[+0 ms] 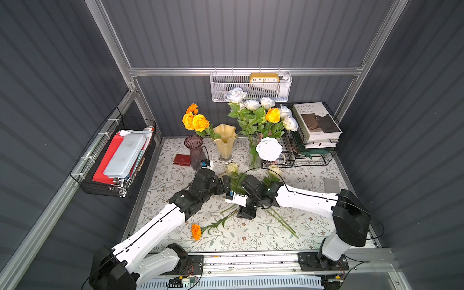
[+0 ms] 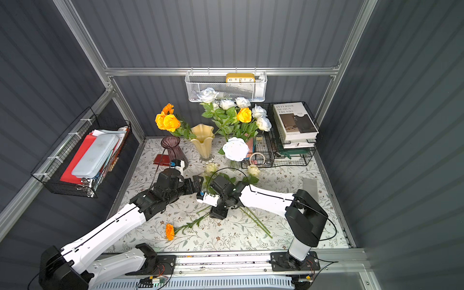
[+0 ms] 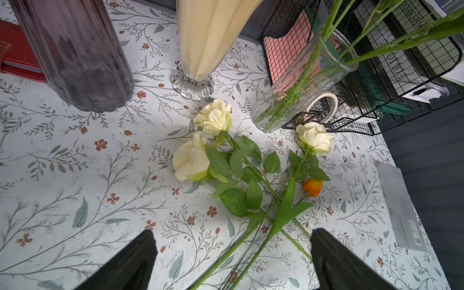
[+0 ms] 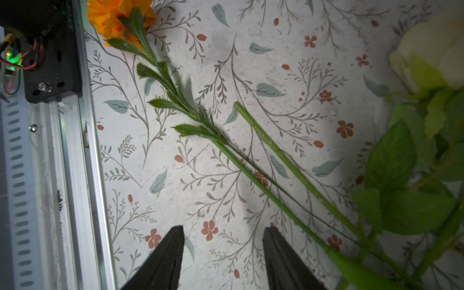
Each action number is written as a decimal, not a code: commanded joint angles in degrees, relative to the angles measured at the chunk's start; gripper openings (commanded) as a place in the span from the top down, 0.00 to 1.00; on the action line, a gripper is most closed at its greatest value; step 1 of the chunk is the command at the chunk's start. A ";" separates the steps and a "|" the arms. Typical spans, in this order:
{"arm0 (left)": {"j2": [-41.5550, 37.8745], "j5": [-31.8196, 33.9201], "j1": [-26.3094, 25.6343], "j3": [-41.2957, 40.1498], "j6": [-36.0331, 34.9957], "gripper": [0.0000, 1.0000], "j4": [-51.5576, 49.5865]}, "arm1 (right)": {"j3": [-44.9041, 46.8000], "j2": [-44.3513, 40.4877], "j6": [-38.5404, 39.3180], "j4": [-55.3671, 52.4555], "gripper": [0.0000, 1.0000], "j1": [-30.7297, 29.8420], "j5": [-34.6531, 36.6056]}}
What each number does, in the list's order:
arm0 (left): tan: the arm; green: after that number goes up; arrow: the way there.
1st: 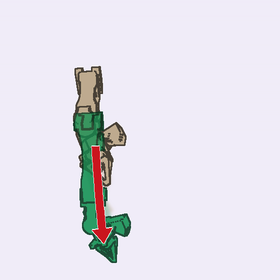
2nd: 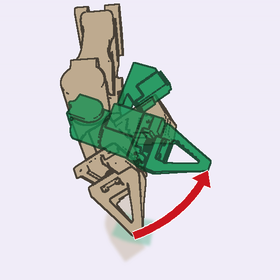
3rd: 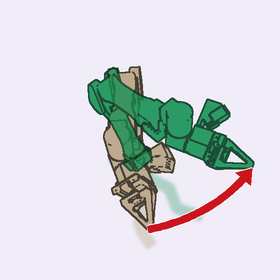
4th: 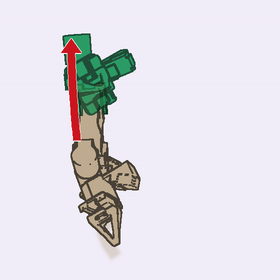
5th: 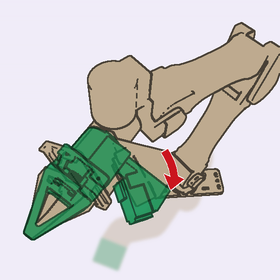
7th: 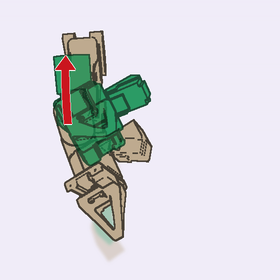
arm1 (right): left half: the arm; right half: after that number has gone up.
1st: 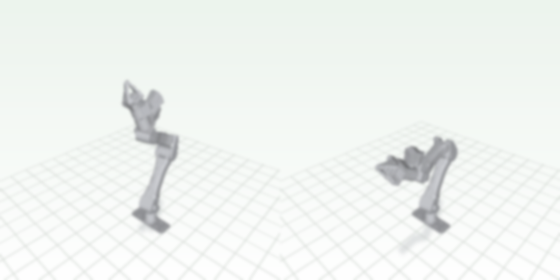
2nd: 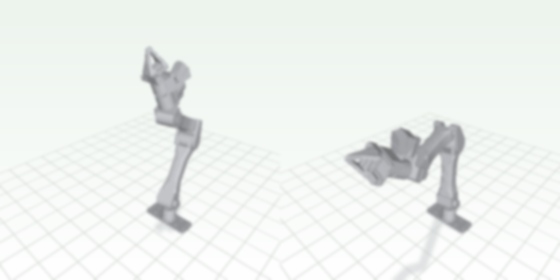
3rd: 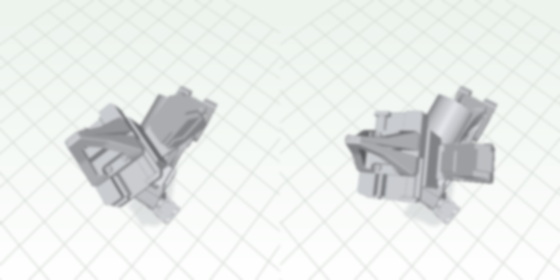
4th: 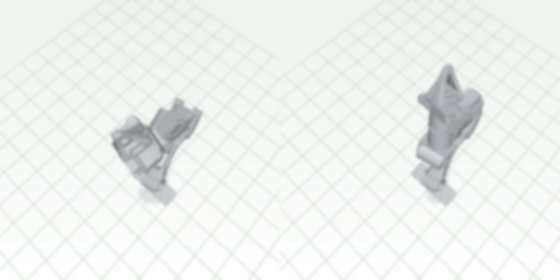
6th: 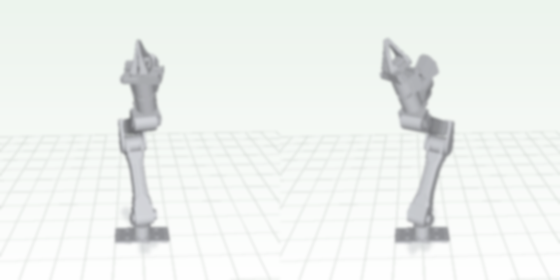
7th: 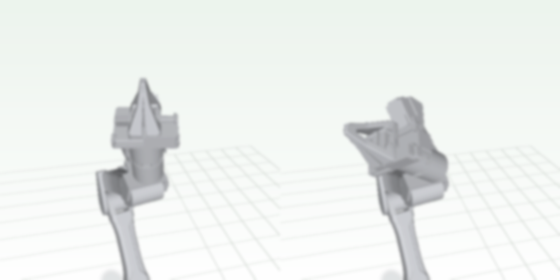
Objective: Arrange the flowers in different vases according to their colors
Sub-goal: Pick up the flower at the center of the board.
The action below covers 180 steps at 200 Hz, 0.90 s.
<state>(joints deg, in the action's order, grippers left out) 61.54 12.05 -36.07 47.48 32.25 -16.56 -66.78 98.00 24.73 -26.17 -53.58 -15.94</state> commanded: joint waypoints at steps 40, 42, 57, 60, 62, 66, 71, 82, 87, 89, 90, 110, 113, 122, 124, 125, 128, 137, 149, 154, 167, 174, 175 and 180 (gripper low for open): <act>-3.20 -2.72 4.51 -0.28 -1.56 0.01 0.81 | -1.40 3.21 8.38 1.95 0.53 0.06 9.68; -3.25 -2.93 4.52 -0.29 -1.86 0.01 0.93 | -1.41 3.24 7.98 1.86 0.53 0.08 9.83; -4.45 -6.12 4.45 -0.72 -4.00 0.01 1.76 | -1.45 2.68 3.11 1.94 0.54 0.35 10.79; -4.80 -6.43 4.44 -0.93 -4.11 0.01 1.93 | -1.50 2.36 2.03 1.80 0.55 0.45 10.73; -4.90 -6.69 4.43 -1.02 -4.16 0.01 2.11 | -1.51 2.09 1.34 1.60 0.55 0.55 10.69; -5.25 -7.37 4.45 -1.39 -4.33 0.01 2.49 | -1.30 1.56 0.18 1.50 0.55 0.70 10.52; -5.58 -8.69 4.46 -1.80 -4.66 0.01 2.69 | -0.42 0.57 -1.43 2.32 0.55 0.88 10.96; -5.42 -9.04 4.24 -2.09 -6.49 0.01 2.88 | 1.90 -2.44 -6.78 5.38 0.55 1.40 14.90; -4.94 -10.28 3.98 -2.03 -6.01 0.01 2.42 | 2.49 -3.85 -9.64 5.59 0.55 2.05 15.95; -4.83 -10.60 3.86 -2.04 -5.81 0.01 2.19 | 2.59 -4.32 -11.01 5.34 0.55 2.45 15.97; -4.75 -10.71 3.80 -2.04 -5.71 0.01 2.03 | 2.69 -4.67 -11.54 5.12 0.55 2.66 15.96; -4.28 -12.54 1.57 -3.69 -2.00 0.02 0.50 | 5.65 -11.45 -23.05 4.15 0.55 8.48 10.89; -4.39 -12.87 1.21 -4.07 -1.38 0.02 0.40 | 6.64 -12.79 -24.58 4.66 0.55 9.29 10.28; -4.82 -13.41 0.14 -5.23 0.73 0.03 -0.04 | 9.55 -16.51 -28.04 6.47 0.55 11.55 8.71; -4.99 -13.62 -0.11 -5.54 1.20 0.03 -0.05 | 10.22 -17.40 -28.79 6.81 0.55 11.96 8.27; -5.01 -13.72 -0.26 -5.68 1.39 0.04 -0.05 | 10.51 -17.75 -29.09 6.91 0.55 12.25 8.11; -5.23 -14.11 -0.55 -6.18 2.02 0.04 0.09 | 11.41 -18.96 -30.19 7.20 0.55 12.80 7.78; -5.56 -14.52 -1.84 -7.29 3.65 0.07 0.21 | 13.35 -22.06 -32.58 7.45 0.55 14.14 8.17; -5.58 -14.43 -4.34 -8.36 5.19 0.09 0.50 | 15.26 -25.51 -34.80 7.19 0.55 15.34 9.13; -5.34 -14.32 -5.54 -8.61 5.63 0.09 0.64 | 15.94 -26.69 -35.46 7.09 0.55 15.95 9.17; -3.74 -13.13 -9.64 -8.93 6.77 0.09 0.98 | 16.73 -28.19 -37.08 5.50 0.55 17.72 8.34; -2.36 -12.12 -11.87 -8.75 7.16 0.09 1.00 | 17.09 -30.38 -37.21 5.11 0.54 18.49 7.72; -2.11 -11.96 -12.20 -8.69 7.19 0.09 1.00 | 17.15 -30.48 -37.21 5.05 0.54 18.55 7.66; -0.76 -11.08 -13.81 -8.43 7.30 0.10 0.96 | 17.44 -30.89 -37.26 4.77 0.54 18.84 7.61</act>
<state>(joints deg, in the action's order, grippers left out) 57.56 -0.12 -44.16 38.83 36.18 -15.53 -50.96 69.63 -6.79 -19.77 -36.45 -6.63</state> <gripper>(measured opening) 0.907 0.456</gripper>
